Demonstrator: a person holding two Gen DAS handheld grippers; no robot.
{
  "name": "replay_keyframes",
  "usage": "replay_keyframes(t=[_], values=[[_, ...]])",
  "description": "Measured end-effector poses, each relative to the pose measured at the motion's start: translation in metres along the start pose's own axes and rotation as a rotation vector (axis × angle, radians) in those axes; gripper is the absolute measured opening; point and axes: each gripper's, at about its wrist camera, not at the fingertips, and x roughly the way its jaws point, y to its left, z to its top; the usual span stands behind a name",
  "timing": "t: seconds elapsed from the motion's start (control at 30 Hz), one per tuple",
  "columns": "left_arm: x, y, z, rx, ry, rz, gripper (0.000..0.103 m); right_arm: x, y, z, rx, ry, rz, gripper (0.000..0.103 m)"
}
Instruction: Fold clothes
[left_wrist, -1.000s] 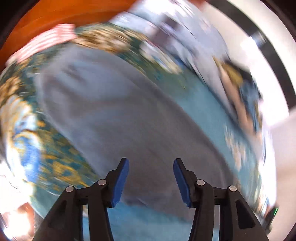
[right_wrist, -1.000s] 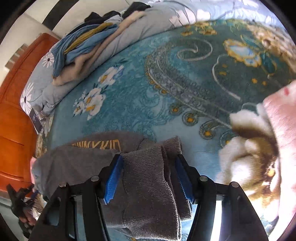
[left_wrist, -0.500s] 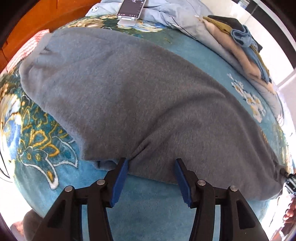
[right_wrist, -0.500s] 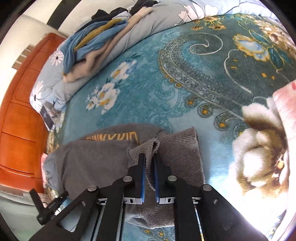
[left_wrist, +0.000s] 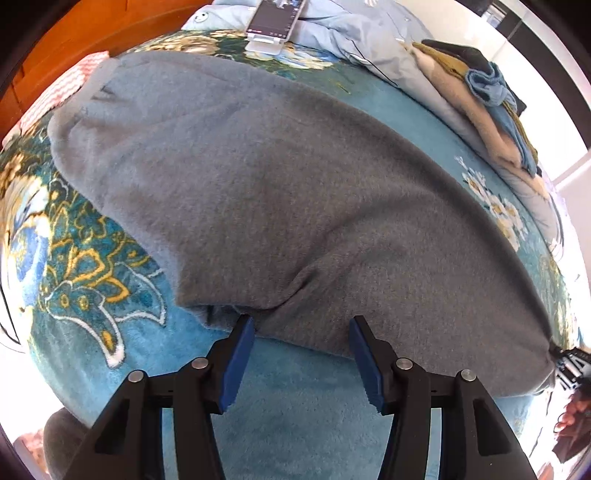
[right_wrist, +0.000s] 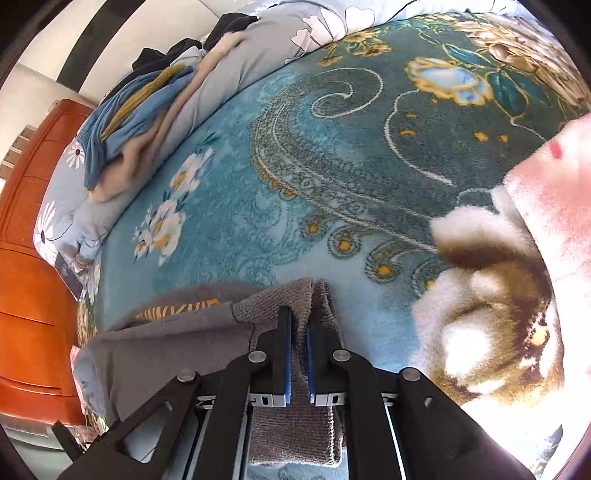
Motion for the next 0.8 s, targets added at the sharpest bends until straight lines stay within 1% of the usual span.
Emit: replay_keyframes(t=[0.07,0.13,0.17,0.23,0.27,0.3,0.37,0.43,0.47,0.53,0.6,0.63,0.7,0.73,0.77,0.8], values=[[-0.004,0.001,0.003,-0.007,-0.005,-0.006,0.057,-0.002,0.005,0.0,-0.024,0.014,-0.006,0.008],[-0.009,0.0,0.007,-0.004,-0.014,-0.014,0.057,-0.014,0.007,0.0,-0.032,0.0,0.002,0.009],[-0.011,-0.001,0.008,0.0,-0.022,-0.015,0.057,-0.022,0.006,-0.001,-0.032,-0.013,0.001,0.014],[-0.016,-0.003,0.01,0.015,-0.035,-0.016,0.058,-0.036,0.002,-0.007,-0.019,-0.024,-0.013,0.029],[-0.018,-0.005,0.012,0.022,-0.041,-0.016,0.058,-0.042,-0.001,-0.011,-0.007,-0.021,-0.014,0.041],[-0.019,-0.007,0.011,0.03,-0.044,-0.015,0.058,-0.045,-0.006,-0.018,0.011,-0.004,-0.002,0.047],[-0.024,-0.011,-0.004,0.037,-0.046,-0.02,0.058,-0.048,-0.017,-0.036,0.058,0.035,0.04,0.051],[-0.027,-0.015,-0.017,0.038,-0.045,-0.033,0.058,-0.05,-0.028,-0.052,0.12,0.044,0.063,0.055],[-0.027,-0.016,-0.016,0.034,-0.044,-0.041,0.058,-0.048,-0.032,-0.057,0.152,0.042,0.071,0.058],[-0.025,-0.028,-0.012,0.028,-0.044,-0.055,0.058,-0.039,-0.044,-0.065,0.25,0.044,0.113,0.058],[-0.027,-0.027,-0.021,0.029,-0.048,-0.062,0.058,-0.034,-0.053,-0.068,0.353,0.012,0.181,0.058],[-0.024,-0.028,-0.021,0.029,-0.048,-0.065,0.058,-0.032,-0.057,-0.069,0.403,-0.007,0.21,0.058],[-0.023,-0.028,-0.021,0.025,-0.052,-0.07,0.058,-0.028,-0.061,-0.068,0.473,-0.044,0.246,0.058],[-0.024,-0.026,-0.022,0.022,-0.054,-0.069,0.058,-0.026,-0.061,-0.067,0.492,-0.053,0.25,0.058],[-0.024,-0.025,-0.023,0.016,-0.057,-0.07,0.058,-0.024,-0.061,-0.067,0.506,-0.057,0.246,0.057],[-0.024,-0.023,-0.024,0.009,-0.06,-0.072,0.058,-0.023,-0.06,-0.067,0.518,-0.06,0.235,0.048]])
